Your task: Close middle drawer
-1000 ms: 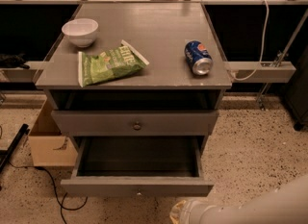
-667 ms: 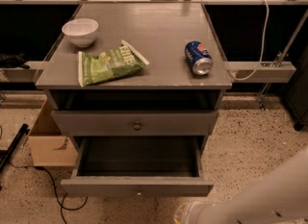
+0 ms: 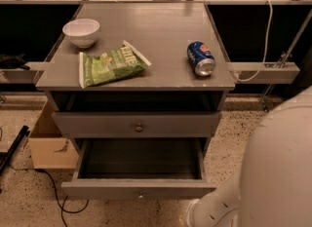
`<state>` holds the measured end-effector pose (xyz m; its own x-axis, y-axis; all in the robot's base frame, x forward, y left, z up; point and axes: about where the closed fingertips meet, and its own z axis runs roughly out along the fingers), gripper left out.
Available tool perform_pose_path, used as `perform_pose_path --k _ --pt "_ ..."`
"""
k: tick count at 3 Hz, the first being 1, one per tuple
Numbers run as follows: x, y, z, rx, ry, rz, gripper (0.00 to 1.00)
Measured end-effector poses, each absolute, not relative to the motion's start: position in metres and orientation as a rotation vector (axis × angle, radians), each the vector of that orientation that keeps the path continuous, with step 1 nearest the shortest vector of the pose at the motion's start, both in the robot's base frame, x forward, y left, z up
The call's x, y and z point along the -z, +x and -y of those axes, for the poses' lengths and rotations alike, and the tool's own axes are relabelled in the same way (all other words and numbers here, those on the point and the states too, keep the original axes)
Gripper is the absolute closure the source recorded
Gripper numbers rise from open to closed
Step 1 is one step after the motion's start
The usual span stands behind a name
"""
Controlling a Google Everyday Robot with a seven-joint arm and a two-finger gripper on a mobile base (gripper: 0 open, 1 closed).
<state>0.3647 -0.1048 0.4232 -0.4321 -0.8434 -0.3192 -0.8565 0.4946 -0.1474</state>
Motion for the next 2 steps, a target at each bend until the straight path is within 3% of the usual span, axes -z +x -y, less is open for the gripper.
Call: perform_pose_path --k 2 --pt "-0.4285 0.3643 0.1103 -0.187 -1.389 -2.358 1.00"
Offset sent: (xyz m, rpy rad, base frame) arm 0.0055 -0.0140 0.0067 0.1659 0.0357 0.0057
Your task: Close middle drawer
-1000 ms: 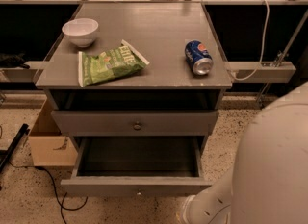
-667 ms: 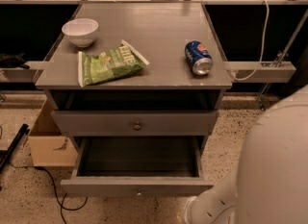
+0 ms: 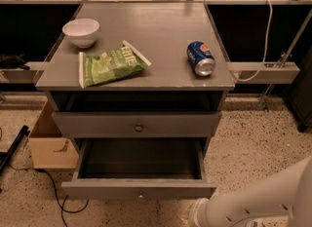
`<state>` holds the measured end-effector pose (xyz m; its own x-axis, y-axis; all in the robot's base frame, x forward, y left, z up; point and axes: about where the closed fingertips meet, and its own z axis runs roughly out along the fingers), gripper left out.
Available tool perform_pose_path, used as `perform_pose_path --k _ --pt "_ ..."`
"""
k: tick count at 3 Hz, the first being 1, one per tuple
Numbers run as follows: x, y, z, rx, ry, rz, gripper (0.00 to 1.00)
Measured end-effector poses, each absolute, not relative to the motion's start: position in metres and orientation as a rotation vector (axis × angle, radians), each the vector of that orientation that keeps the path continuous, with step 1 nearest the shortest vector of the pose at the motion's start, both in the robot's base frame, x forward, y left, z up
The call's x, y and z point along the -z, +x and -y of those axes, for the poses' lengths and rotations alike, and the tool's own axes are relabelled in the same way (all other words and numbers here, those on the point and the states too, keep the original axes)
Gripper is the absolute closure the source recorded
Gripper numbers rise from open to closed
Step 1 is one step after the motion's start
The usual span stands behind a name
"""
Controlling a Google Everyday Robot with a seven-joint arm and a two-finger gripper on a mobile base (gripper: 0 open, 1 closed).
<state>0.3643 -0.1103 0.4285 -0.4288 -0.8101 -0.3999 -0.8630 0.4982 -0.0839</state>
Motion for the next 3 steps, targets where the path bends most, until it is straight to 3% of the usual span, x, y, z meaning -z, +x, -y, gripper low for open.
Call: perform_pose_path --k 3 --pt "-0.4176 0.3729 0.1117 -0.351 -1.334 -2.284 1.00"
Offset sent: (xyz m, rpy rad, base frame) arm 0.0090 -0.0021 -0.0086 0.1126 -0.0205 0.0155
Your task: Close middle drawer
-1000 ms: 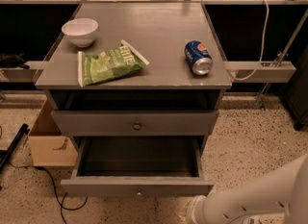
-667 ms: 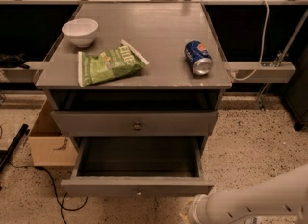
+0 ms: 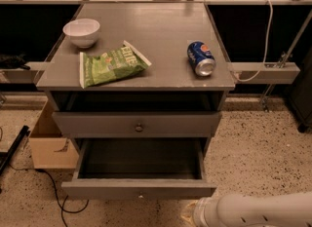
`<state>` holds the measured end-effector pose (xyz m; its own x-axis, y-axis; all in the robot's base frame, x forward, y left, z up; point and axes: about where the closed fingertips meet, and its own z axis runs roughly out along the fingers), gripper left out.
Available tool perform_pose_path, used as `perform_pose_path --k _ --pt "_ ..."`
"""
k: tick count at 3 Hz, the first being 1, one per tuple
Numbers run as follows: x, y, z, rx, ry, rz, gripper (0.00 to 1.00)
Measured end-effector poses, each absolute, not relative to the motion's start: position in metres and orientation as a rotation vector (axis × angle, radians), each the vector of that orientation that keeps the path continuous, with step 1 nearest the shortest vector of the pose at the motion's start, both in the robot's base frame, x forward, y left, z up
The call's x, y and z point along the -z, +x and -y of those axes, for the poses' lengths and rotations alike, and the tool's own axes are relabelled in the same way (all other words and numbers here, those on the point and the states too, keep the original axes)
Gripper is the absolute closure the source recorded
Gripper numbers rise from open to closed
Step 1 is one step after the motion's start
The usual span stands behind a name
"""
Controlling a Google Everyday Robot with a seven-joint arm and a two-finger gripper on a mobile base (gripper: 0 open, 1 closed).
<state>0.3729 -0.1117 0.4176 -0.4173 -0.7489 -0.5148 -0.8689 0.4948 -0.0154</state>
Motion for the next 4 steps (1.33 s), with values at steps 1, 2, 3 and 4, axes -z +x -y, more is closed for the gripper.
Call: perform_pose_path --k 1,2,3,4 --pt "-0.417 0.373 0.113 -0.359 -1.327 -2.282 1.00" --pt "-0.414 0.375 0.108 -0.409 -1.305 -2.249 1.00" --pt "-0.415 0.384 0.099 -0.480 -1.268 -2.173 1.00" --pt "-0.415 0.384 0.103 -0.478 -1.250 -2.179 1.00"
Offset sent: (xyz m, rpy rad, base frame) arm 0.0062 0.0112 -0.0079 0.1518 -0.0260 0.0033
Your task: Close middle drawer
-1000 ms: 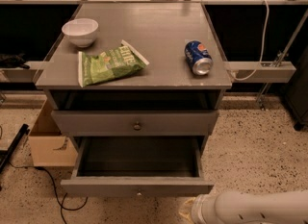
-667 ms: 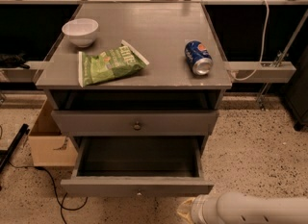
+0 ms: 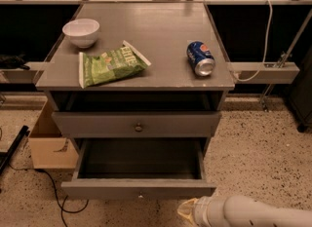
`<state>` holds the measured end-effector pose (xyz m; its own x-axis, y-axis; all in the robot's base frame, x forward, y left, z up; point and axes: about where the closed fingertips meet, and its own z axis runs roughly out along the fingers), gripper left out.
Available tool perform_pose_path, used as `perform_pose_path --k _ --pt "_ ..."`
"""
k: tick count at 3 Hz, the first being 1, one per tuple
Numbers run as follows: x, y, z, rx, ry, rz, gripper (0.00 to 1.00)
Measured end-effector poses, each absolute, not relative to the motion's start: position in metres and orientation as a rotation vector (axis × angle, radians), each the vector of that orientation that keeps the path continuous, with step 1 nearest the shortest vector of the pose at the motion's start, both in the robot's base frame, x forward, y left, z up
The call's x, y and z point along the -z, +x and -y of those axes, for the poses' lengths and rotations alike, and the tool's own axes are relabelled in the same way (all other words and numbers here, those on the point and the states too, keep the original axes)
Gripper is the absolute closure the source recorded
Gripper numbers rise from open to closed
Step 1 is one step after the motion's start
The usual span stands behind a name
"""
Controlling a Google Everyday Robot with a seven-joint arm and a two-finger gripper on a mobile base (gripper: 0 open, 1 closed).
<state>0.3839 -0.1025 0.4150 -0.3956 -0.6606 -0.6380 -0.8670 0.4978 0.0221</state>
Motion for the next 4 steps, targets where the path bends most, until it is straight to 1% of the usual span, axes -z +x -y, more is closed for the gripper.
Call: perform_pose_path --k 2,4 --pt "-0.389 0.385 0.105 -0.529 -1.303 -2.256 1.00" --pt "-0.375 0.398 0.099 -0.523 -1.221 -2.191 1.00"
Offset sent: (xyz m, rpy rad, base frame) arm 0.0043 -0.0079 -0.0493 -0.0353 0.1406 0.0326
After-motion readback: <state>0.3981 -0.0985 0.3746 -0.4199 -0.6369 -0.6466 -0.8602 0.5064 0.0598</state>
